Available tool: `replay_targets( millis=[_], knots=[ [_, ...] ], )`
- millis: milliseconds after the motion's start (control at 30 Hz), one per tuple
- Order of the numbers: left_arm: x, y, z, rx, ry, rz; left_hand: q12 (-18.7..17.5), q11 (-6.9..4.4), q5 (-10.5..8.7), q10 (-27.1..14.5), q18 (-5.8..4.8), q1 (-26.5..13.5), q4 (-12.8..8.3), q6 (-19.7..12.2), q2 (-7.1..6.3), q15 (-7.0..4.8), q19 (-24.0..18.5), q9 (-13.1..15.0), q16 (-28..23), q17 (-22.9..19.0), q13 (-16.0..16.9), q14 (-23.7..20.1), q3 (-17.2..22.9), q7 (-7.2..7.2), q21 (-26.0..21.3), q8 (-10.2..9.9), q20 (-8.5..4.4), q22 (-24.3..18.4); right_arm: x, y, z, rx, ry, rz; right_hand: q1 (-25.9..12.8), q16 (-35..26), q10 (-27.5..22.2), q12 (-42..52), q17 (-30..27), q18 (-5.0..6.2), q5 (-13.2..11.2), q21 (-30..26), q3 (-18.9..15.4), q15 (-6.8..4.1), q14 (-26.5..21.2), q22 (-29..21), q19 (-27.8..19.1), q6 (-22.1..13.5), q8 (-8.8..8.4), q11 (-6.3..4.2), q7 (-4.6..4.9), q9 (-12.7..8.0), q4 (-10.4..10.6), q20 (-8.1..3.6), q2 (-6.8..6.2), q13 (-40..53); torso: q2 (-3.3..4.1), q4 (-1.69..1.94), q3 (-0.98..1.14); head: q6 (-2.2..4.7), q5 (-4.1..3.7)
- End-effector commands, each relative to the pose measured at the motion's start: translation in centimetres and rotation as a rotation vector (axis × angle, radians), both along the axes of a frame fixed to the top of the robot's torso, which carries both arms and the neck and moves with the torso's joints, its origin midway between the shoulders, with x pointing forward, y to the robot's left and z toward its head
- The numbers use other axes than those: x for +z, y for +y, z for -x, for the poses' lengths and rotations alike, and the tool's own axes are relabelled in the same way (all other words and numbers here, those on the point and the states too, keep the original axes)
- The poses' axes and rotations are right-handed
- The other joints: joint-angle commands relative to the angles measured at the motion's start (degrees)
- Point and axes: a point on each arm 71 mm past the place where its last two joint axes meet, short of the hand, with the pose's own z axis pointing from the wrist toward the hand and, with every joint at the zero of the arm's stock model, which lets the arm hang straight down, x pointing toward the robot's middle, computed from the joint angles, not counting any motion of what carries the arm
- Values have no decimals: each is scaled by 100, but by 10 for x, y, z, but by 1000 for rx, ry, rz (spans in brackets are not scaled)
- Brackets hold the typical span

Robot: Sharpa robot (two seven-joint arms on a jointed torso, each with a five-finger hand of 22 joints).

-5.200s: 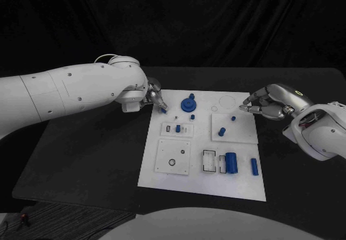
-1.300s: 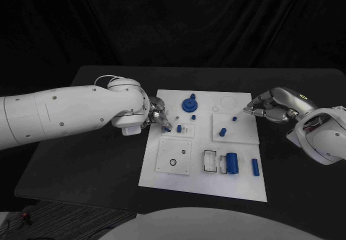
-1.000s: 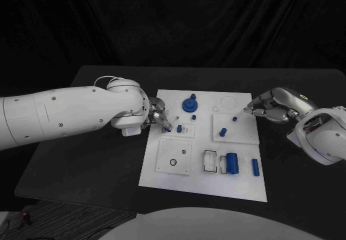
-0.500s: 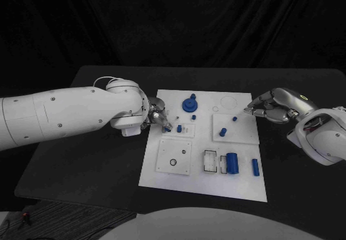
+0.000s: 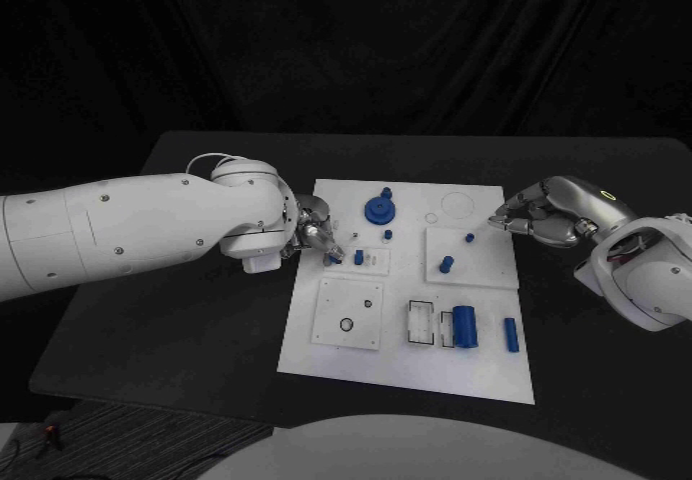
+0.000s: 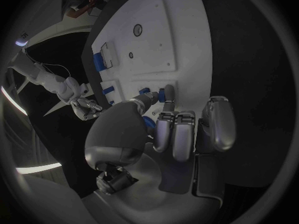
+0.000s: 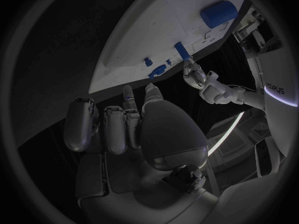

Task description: Assemble the parts on the task board

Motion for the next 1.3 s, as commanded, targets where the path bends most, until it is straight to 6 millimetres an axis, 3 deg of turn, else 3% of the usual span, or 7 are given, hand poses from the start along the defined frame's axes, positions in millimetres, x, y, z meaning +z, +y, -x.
replay_targets(
  millis=[33, 667, 833, 933, 967, 1033, 1300],
  knots=[
    [-2, -1, 2, -17, 16, -6, -24, -41, -15, 278, 22, -38, -9, 30, -14, -32, -34, 9, 15, 1509, 1195, 585, 28, -34, 0, 21, 1, 1016, -2, -1, 0, -16, 9, 4, 60, -26, 308, -37, 172, -3, 27, -18, 46, -35, 349, 1040, 12, 42, -34, -6, -1, -8, -2, 2, 27, -241, 1, 2, 0, -1, 4],
    [-2, -1, 0, -12, 15, -9, -31, -44, -94, 273, 24, -74, -17, 29, -36, -36, -37, 13, 15, 1509, 1189, 585, 42, -34, -8, 25, -1, 1014, -3, -1, 0, -15, 15, 7, 92, -26, 307, -40, 172, -3, 32, -17, 61, -35, 349, 1041, 12, 43, -36, -7, -2, -8, -12, 2, 29, -244, 4, 1, 2, -1, 15],
    [-2, 0, -2, 2, 4, -4, -67, 28, -1019, 235, 35, -394, 321, -116, -3, 22, -82, -162, 15, 1509, 1158, 585, -257, 50, -92, -170, 44, 992, -3, -1, 0, -14, 16, 7, 92, -26, 307, -40, 172, -3, 32, -17, 61, -35, 349, 1041, 12, 43, -36, -7, -2, -8, -12, 2, 29, -244, 4, 0, -1, -1, 10],
    [-2, 0, -3, 8, 2, -6, -73, 73, -1272, 224, 40, -525, 499, -176, -7, 56, -95, -313, 15, 1509, 1152, 585, -464, 106, -116, -300, 70, 986, -3, -1, 0, -14, 17, 8, 110, -29, 306, -44, 166, -1, 35, -24, 69, -36, 348, 1039, 9, 44, -38, -7, -2, -8, -16, 2, 30, -247, 6, 0, 1, -1, 13],
    [-2, 0, -3, 10, 1, -7, -84, 119, -1685, 209, 46, -693, 687, -235, -41, 98, -119, -429, 15, 1509, 1143, 585, -683, 152, -160, -396, 104, 975, -3, -1, 0, -14, 18, 8, 110, -29, 306, -44, 166, -1, 35, -24, 69, -36, 348, 1039, 9, 44, -38, -7, -2, -8, -16, 2, 30, -247, 6, 0, 1, -1, 12],
    [-2, 0, -4, 13, 0, -8, -84, 136, -1944, 204, 51, -762, 797, -214, -45, 115, -125, -520, 15, 1509, 1142, 585, -876, 164, -168, -435, 128, 973, -3, 0, 0, -13, 18, 8, 110, -29, 306, -44, 166, -1, 35, -24, 69, -36, 348, 1039, 9, 44, -38, -7, -2, -8, -16, 2, 30, -247, 7, 0, 0, -1, 10],
    [-2, 2, -5, 25, -1, -15, -83, 146, -2002, 196, 58, -916, 1080, -137, -52, 127, -137, -644, 15, 1509, 1141, 585, -1321, 167, -186, -447, 149, 968, -3, 0, 0, -12, 22, 10, 167, -30, 306, -47, 163, -1, 69, -23, 90, -35, 348, 1039, 9, 42, -45, -6, 0, -9, -28, 2, 21, -248, 4, 1, 2, -1, 7]
  ],
)
